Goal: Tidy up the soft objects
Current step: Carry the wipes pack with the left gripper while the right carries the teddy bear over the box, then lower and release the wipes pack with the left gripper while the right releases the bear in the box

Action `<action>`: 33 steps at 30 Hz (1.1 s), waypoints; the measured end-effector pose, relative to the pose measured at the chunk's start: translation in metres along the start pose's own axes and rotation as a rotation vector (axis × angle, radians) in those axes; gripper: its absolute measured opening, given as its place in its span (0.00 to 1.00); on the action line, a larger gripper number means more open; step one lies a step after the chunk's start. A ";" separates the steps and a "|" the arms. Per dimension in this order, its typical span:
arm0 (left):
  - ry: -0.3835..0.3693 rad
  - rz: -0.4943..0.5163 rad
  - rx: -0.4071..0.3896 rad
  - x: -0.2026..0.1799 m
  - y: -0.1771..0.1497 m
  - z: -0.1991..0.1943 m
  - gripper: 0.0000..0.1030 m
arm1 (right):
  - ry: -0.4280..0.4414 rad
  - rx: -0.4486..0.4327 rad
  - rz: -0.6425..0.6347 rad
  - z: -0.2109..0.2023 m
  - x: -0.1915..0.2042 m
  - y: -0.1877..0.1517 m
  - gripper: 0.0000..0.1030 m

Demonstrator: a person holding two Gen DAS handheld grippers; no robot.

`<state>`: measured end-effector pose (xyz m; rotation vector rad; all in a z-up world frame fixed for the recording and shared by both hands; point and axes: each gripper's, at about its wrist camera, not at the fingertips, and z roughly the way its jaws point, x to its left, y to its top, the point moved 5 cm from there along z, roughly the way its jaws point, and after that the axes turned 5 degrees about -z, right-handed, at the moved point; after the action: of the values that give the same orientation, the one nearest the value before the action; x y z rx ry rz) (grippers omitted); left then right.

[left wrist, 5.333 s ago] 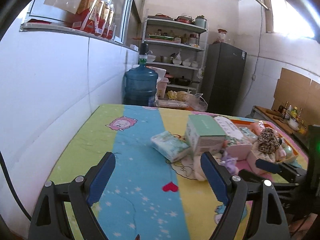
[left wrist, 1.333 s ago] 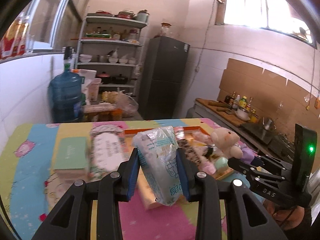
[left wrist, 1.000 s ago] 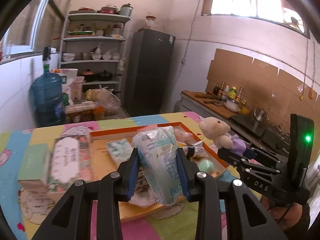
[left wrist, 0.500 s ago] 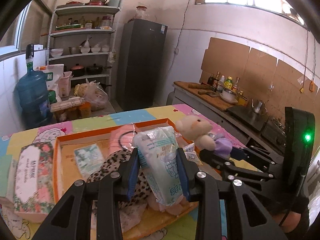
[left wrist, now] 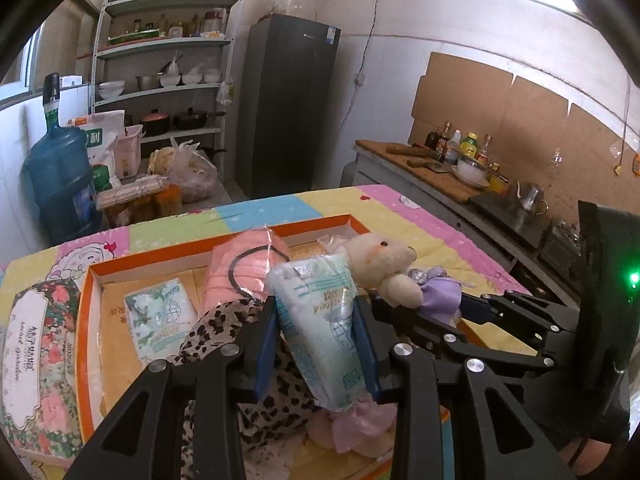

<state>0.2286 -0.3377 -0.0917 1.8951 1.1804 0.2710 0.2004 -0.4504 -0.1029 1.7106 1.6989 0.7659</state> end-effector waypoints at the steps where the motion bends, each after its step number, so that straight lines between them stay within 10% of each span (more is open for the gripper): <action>1: 0.001 -0.001 0.001 0.001 0.000 0.002 0.35 | 0.001 0.006 0.000 0.003 0.000 0.000 0.42; 17: 0.023 -0.019 0.015 0.009 -0.002 0.011 0.59 | 0.014 0.033 -0.004 0.015 0.003 -0.004 0.53; 33: 0.028 -0.007 -0.010 0.004 -0.002 -0.007 0.61 | 0.021 0.003 0.007 -0.004 0.005 -0.007 0.58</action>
<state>0.2252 -0.3305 -0.0901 1.8841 1.2021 0.3005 0.1927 -0.4456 -0.1057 1.7173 1.7092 0.7881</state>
